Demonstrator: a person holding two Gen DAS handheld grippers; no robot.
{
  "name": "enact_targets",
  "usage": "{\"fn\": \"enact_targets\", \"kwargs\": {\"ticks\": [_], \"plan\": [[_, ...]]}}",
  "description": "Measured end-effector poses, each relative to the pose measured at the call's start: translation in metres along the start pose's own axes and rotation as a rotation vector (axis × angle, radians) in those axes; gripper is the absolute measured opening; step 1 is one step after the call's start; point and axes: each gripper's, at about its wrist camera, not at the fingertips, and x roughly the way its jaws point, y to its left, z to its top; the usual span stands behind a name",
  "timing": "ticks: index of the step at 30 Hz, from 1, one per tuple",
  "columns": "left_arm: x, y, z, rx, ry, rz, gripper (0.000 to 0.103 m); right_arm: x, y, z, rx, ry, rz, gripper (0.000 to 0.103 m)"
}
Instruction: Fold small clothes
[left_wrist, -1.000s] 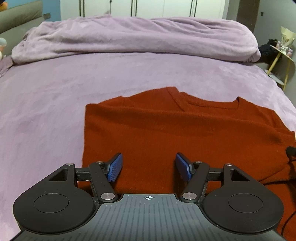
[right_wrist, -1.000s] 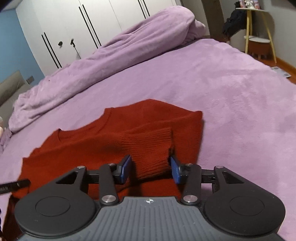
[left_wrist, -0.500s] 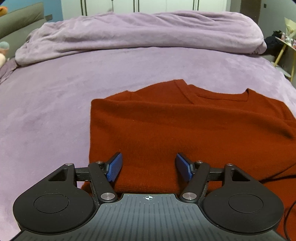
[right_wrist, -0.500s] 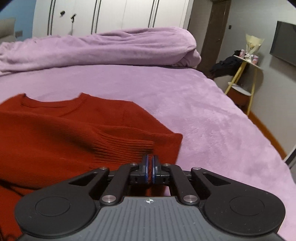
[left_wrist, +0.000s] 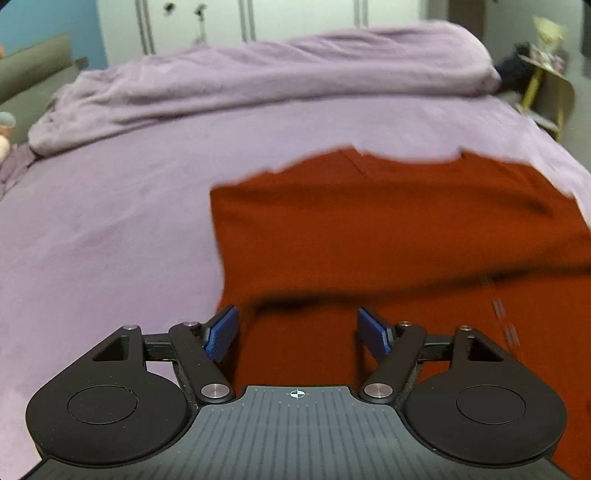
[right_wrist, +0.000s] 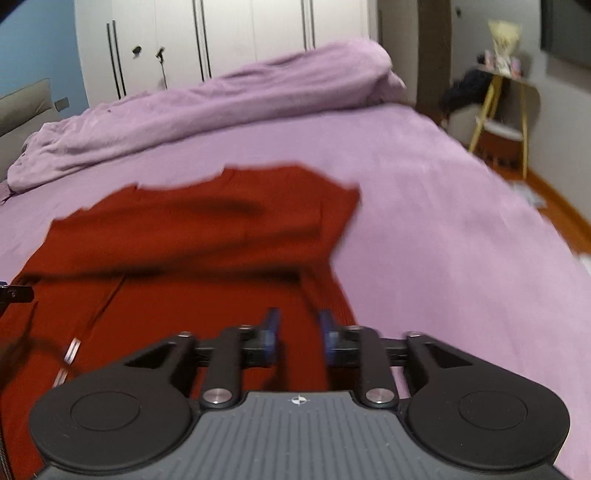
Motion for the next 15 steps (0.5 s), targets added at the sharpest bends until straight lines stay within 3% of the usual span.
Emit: {"fn": "enact_targets", "kwargs": {"ticks": [2,4,9,10,13,15], "plan": [[-0.020,0.009,-0.023,-0.016,0.025,-0.018,0.077,-0.029,-0.007,-0.025,0.034,0.044,-0.008,0.049],[-0.042,0.019,-0.046,-0.027,0.043,-0.026,0.080,-0.054,-0.015,-0.049,0.081,0.085,-0.002,0.055],[-0.084,0.042,-0.109,-0.103,0.124,0.005,0.082,-0.100,-0.015,-0.087,0.023,0.107,0.004,0.055],[-0.092,0.047,-0.120,-0.121,0.131,0.010,0.082,-0.105,-0.014,-0.089,0.006,0.110,-0.016,0.061],[-0.114,0.063,-0.143,-0.211,0.135,-0.023,0.082,-0.115,-0.020,-0.094,0.013,0.109,-0.058,0.061],[-0.122,0.071,-0.153,-0.262,0.145,-0.042,0.080,-0.116,-0.026,-0.095,0.060,0.119,-0.026,0.060]]}}
